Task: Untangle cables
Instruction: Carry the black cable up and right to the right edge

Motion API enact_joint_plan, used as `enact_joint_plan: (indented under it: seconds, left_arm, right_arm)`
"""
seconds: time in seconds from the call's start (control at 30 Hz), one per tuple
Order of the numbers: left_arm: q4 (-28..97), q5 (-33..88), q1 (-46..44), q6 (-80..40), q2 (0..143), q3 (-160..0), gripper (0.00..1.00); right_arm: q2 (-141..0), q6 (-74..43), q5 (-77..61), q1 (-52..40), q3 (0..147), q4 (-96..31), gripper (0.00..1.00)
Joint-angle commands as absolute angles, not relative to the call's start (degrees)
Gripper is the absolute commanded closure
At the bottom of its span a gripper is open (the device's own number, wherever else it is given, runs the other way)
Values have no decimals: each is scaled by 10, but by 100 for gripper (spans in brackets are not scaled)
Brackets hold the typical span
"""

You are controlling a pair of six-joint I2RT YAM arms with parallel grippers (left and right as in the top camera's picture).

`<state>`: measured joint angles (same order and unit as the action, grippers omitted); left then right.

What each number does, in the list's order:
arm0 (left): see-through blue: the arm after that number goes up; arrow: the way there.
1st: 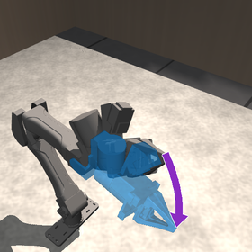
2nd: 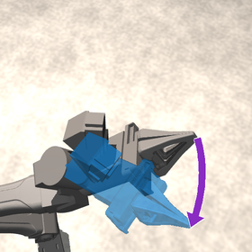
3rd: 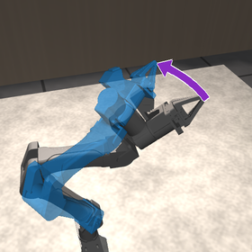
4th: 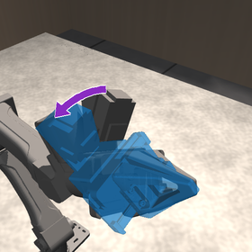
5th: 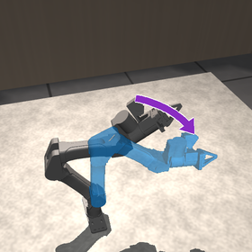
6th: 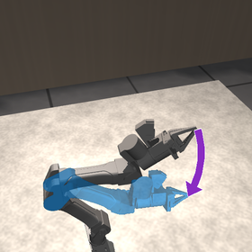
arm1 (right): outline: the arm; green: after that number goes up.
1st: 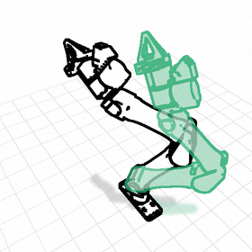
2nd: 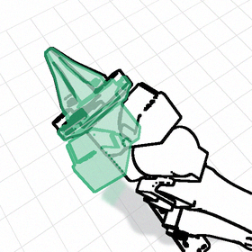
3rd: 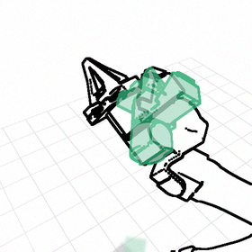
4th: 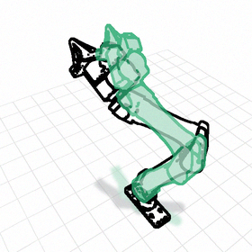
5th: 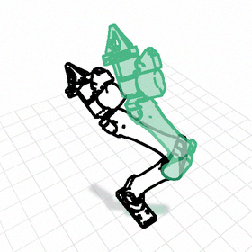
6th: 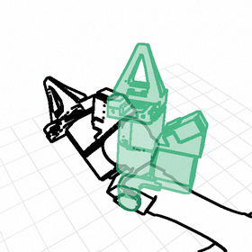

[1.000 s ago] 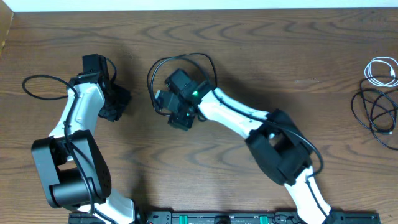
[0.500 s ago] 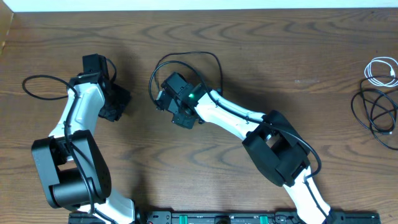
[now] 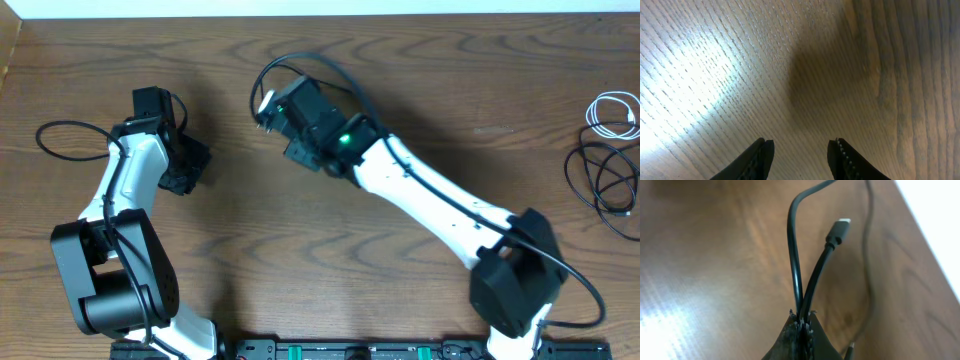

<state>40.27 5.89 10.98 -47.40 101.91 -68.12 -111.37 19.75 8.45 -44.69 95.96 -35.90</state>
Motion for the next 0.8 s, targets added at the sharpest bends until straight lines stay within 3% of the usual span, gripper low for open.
enact_joint_plan:
  seconds: [0.0, 0.4, 0.63, 0.77]
  left_arm:
    - [405, 56, 109, -477, 1022, -687, 59]
    - [405, 56, 109, -477, 1022, -687, 59]
    - [405, 56, 109, -477, 1022, -687, 59]
    - [405, 56, 109, -477, 1022, -687, 59]
  right_arm:
    - [-1096, 165, 88, -427, 961, -360, 99]
    - [-1097, 145, 58, -318, 961, -429, 99]
    - [-1098, 83, 212, -241, 961, -478, 99]
    - [-1098, 84, 224, -182, 960, -485, 99]
